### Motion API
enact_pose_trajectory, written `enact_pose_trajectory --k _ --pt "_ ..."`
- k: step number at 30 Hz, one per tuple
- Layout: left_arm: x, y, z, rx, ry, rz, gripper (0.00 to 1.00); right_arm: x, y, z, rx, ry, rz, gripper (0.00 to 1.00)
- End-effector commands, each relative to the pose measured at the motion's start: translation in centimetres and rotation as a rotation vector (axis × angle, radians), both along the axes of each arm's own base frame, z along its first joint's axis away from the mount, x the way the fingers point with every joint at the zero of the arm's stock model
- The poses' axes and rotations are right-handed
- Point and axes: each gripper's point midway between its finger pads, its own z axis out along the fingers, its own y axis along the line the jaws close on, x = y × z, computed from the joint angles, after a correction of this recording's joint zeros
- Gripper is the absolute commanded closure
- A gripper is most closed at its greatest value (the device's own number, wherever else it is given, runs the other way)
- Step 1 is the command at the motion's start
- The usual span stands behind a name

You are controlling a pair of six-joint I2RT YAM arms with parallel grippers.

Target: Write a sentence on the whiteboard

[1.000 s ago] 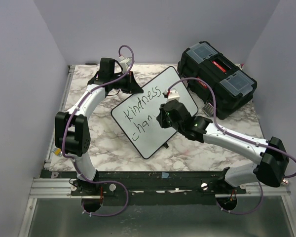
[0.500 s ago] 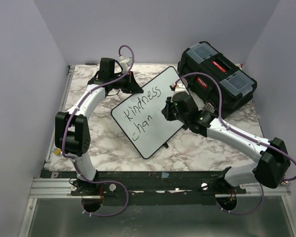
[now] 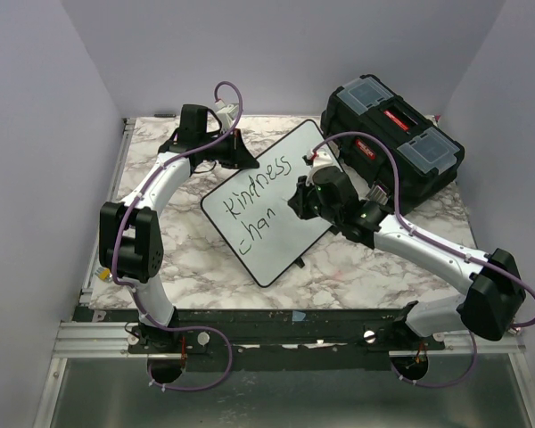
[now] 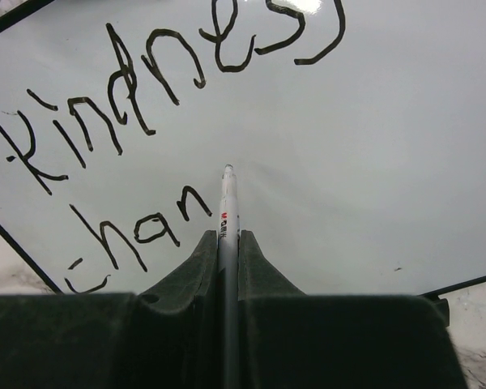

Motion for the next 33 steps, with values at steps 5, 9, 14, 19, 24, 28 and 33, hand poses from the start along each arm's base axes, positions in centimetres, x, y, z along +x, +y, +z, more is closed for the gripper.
enact_pose_trajectory --k 5,9,14,19,24,28,33 --pt "-1.6 -0.7 -1.0 0.064 -0.04 -0.069 1.0 0.2 0.9 0.2 0.015 -0.007 0.043 0.99" --pt "-1.7 -0.8 -0.8 0.062 -0.041 -0.07 1.0 0.1 1.3 -0.5 0.014 0.013 0.059 0.99" --pt "-1.7 -0.8 -0.9 0.063 -0.041 -0.072 1.0 0.2 1.5 -1.0 0.009 0.024 0.061 0.99" --pt "-1.7 -0.9 -1.0 0.064 -0.039 -0.072 1.0 0.5 1.9 -1.6 -0.001 0.036 0.065 0.99" --pt "-1.7 -0.8 -0.9 0.065 -0.041 -0.073 1.0 0.4 2.5 -1.8 -0.002 0.048 0.094 0.99" --pt "-1.6 -0.8 -0.9 0.066 -0.042 -0.072 1.0 -0.1 2.9 -2.4 -0.004 0.068 0.132 0.99" --pt "-1.6 -0.9 -0.8 0.065 -0.043 -0.074 1.0 -0.9 2.9 -3.3 -0.015 0.098 0.164 0.99"
